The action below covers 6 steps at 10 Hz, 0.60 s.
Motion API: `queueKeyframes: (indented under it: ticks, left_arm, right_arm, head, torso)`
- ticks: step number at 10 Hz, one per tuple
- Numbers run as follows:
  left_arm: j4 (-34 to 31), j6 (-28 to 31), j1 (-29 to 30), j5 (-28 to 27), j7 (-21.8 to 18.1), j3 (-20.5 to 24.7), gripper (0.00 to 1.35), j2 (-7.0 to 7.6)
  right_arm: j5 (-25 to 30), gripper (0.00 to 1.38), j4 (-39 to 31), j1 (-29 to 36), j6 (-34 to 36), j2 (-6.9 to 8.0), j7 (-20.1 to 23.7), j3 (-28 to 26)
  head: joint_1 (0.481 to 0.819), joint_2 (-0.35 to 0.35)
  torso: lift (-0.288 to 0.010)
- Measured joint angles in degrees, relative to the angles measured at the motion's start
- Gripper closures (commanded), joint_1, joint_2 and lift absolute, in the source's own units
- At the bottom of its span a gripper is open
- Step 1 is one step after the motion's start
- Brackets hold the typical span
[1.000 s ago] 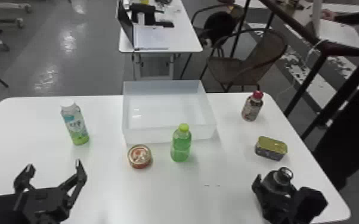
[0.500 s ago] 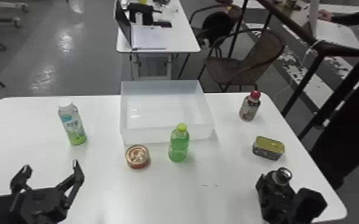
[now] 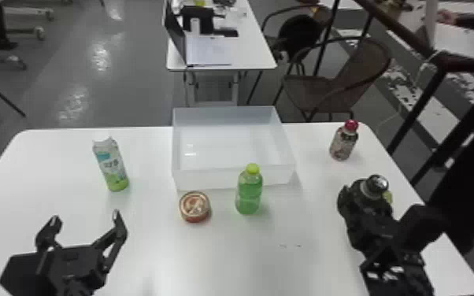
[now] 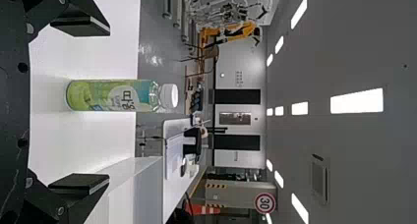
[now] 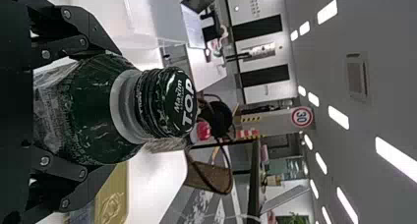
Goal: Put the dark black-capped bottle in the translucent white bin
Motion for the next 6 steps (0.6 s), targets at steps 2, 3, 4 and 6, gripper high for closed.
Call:
queueKeyframes:
  ticks: [2, 3, 4, 6]
  left_arm:
    - [0.2, 0.2, -0.4, 0.0, 0.0, -0.2, 0.23, 0.05]
    - [0.2, 0.2, -0.5, 0.0, 0.0, -0.2, 0.23, 0.08]
    - [0.3, 0.2, -0.6, 0.1, 0.0, -0.2, 0.23, 0.18]
    - [0.5, 0.2, -0.9, 0.2, 0.0, -0.3, 0.23, 0.30]
  right_arm:
    - [0.5, 0.78, 2.0, -6.2, -0.8, 0.29, 1.5, 1.4]
    - [0.1, 0.78, 5.1, -9.8, -2.0, 0.36, 2.3, 2.4]
    - [-0.3, 0.78, 9.1, -13.6, -3.4, 0.44, 4.9, 3.4]
    - [-1.1, 0.78, 20.5, -21.8, -7.6, 1.01, 13.8, 4.2]
  head:
    - [0.695, -0.038]
    - [0.695, -0.026]
    - [0.695, -0.008]
    - [0.695, 0.018]
  torso:
    - [-0.066]
    - [-0.066]
    - [-0.066]
    - [-0.066]
